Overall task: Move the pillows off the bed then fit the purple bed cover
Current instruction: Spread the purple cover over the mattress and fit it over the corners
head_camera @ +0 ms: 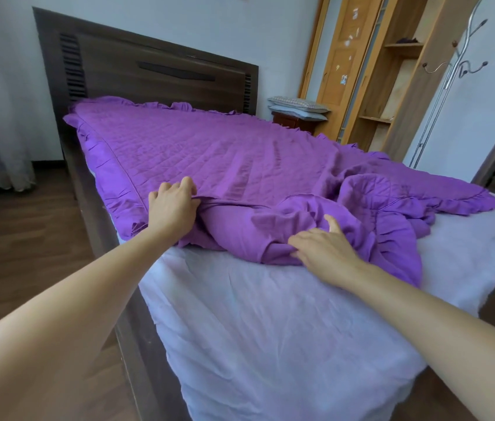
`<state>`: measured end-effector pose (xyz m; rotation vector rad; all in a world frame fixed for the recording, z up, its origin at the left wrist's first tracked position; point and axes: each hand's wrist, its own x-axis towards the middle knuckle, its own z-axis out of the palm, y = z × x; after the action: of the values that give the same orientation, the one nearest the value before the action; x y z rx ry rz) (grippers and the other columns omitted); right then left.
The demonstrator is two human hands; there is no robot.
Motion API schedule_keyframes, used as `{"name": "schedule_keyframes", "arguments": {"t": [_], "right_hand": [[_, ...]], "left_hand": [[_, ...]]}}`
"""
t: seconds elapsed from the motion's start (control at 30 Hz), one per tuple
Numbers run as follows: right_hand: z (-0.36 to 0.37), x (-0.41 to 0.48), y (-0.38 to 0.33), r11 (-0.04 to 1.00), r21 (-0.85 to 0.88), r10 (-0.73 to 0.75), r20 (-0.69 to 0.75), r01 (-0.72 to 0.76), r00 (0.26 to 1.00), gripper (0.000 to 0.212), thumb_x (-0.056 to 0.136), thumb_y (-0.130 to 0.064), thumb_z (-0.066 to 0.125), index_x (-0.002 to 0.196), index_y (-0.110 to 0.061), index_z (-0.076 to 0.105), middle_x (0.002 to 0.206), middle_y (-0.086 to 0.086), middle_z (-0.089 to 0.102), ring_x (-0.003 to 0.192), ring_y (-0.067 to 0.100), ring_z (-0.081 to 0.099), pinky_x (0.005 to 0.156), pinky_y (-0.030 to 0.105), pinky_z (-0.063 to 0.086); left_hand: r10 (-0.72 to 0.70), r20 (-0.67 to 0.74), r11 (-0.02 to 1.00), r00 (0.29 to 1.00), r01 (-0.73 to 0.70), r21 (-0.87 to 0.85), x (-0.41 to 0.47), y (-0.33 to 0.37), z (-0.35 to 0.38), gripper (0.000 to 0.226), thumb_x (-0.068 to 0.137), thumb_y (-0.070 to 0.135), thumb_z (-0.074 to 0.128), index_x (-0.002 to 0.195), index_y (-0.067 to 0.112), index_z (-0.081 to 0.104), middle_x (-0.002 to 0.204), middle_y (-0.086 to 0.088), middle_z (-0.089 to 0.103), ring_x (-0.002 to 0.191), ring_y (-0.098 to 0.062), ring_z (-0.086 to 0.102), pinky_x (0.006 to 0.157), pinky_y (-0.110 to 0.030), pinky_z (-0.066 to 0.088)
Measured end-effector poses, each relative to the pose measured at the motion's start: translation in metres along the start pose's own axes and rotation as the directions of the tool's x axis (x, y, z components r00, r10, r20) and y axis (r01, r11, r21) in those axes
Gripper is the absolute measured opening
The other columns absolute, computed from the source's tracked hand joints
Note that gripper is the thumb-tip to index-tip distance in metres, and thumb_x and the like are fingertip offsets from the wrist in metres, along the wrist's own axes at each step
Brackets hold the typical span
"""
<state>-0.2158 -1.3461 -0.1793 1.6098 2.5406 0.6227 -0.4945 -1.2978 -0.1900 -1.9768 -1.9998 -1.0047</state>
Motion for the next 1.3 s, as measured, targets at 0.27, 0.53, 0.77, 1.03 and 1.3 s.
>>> {"name": "schedule_keyframes", "arguments": {"t": [0.27,0.53,0.77,1.03,1.3], "right_hand": [[-0.007,0.07,0.068,0.809,0.481,0.387,0.0,-0.339,0.922,0.018,0.091,-0.039,0.055,0.088,-0.021,0.054,0.082,-0.001,0.06,0.088,0.023,0.051,0.094,0.042,0.027],[0.046,0.086,0.064,0.979,-0.124,0.077,-0.521,-0.164,0.85,0.035,0.068,-0.01,0.077,0.085,-0.012,0.046,0.076,0.006,0.054,0.071,0.028,0.056,0.092,0.05,0.032],[0.066,0.095,0.074,0.976,-0.192,-0.179,-0.461,0.099,0.869,0.015,0.066,0.0,0.061,0.07,-0.014,0.063,0.074,0.001,0.055,0.074,0.025,0.054,0.091,0.043,0.029],[0.044,0.098,0.05,0.996,-0.086,0.008,0.065,-0.002,0.998,0.098,0.067,-0.087,0.008,0.102,-0.014,0.063,0.11,0.001,0.057,0.112,0.023,0.043,0.103,0.051,0.019],[0.036,0.097,0.018,0.968,-0.139,0.214,0.032,-0.208,0.976,0.078,0.082,-0.076,0.025,0.112,-0.016,0.065,0.12,0.007,0.06,0.119,0.027,0.041,0.104,0.056,0.019]], "left_hand": [[0.748,0.1,0.637,0.656,-0.752,0.167,-0.004,0.011,0.021,0.045,0.078,0.062,0.051,0.103,0.025,0.053,0.091,0.008,0.068,0.089,-0.016,0.064,0.095,-0.037,0.041],[0.261,0.172,0.961,0.95,-0.239,-0.139,0.045,0.01,0.036,0.019,0.091,0.02,0.053,0.109,0.016,0.053,0.097,-0.014,0.067,0.094,-0.037,0.059,0.071,-0.037,0.038],[0.167,0.282,0.981,0.945,-0.13,-0.146,0.062,0.005,0.059,0.021,0.085,0.005,0.046,0.087,0.024,0.052,0.092,0.006,0.061,0.095,-0.029,0.058,0.075,-0.036,0.045],[0.561,0.264,0.716,0.784,-0.62,0.321,0.054,0.021,0.063,0.062,0.078,0.069,0.034,0.087,0.016,0.067,0.093,0.001,0.064,0.083,-0.024,0.06,0.08,-0.039,0.045],[0.696,0.238,0.475,0.677,-0.684,0.554,0.037,0.043,0.06,0.013,0.064,0.017,0.065,0.054,0.019,0.058,0.049,0.002,0.052,0.044,-0.02,0.051,0.055,-0.028,0.036]]}}
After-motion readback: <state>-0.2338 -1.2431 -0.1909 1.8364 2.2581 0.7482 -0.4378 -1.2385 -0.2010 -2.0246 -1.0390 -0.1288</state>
